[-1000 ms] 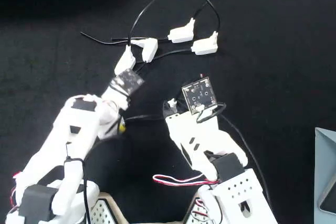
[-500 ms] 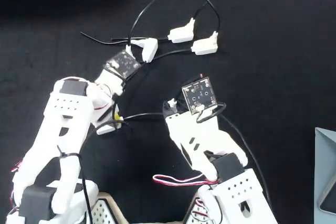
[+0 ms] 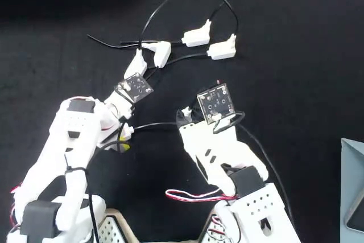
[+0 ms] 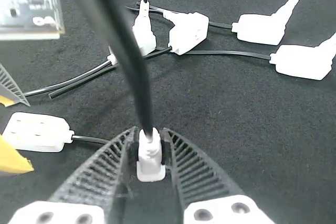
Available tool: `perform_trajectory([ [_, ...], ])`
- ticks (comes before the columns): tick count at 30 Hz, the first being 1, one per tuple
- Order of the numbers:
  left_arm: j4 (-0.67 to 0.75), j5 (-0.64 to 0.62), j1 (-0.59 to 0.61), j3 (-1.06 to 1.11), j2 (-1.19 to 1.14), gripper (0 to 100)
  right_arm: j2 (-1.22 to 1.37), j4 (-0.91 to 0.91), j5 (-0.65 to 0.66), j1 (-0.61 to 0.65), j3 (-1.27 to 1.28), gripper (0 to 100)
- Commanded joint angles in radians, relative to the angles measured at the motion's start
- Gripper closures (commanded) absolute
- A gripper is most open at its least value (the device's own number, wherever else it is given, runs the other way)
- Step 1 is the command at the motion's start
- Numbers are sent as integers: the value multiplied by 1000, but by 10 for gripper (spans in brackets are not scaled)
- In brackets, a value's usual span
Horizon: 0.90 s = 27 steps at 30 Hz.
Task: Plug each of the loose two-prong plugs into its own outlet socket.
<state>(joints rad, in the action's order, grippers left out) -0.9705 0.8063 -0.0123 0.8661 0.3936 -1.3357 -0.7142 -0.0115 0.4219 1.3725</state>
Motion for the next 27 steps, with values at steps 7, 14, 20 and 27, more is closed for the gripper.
perform_trajectory([
  [7,21,2,2,-59,-163,752,-8,-5,9,-15,-28,985],
  [14,25,-71,-42,-77,-198,813,-10,-5,9,-15,-28,985],
  [20,20,-164,-102,-93,-196,818,-10,-5,9,-15,-28,985],
  [27,-91,-219,-61,-199,-196,679,-10,-5,9,-15,-28,985],
])
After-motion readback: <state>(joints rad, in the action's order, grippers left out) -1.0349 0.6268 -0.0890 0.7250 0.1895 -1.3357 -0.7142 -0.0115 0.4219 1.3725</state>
